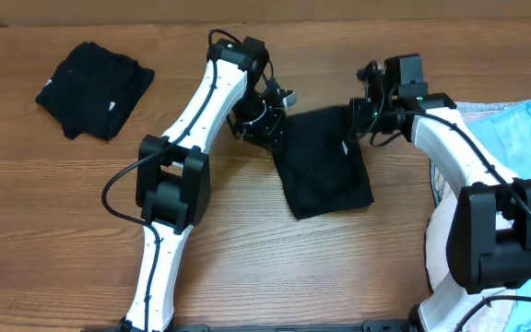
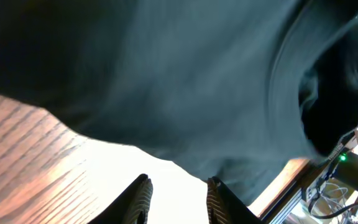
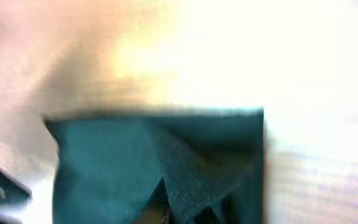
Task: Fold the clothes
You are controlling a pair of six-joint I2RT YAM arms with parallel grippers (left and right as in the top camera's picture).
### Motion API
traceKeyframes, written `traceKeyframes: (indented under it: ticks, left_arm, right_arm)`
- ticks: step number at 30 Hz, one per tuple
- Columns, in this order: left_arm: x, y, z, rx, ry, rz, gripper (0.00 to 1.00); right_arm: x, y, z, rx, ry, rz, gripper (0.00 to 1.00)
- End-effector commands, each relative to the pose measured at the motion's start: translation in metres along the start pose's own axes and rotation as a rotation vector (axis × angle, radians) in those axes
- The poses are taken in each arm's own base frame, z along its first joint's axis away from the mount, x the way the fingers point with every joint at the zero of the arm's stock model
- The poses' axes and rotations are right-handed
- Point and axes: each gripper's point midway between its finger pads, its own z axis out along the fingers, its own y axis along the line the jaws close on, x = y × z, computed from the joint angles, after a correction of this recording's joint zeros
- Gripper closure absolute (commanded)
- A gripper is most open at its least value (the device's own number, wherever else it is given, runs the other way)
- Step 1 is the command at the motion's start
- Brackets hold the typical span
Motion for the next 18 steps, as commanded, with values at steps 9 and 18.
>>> traceKeyframes:
  ticks: [9,18]
  left_arm:
    - [-0.005,0.005,-0.011,-0.068,-0.03,0.049,0.53]
    - [0.003,0.0,-0.001,-0.022,0.003,0.035,0.49]
  right_arm:
    - [-0.017,-0.021,-0.009,0.121,-0.068,-0.007,0.49]
    - [0.055,-0.037,-0.041,0.048,0.231,0.183,0.43]
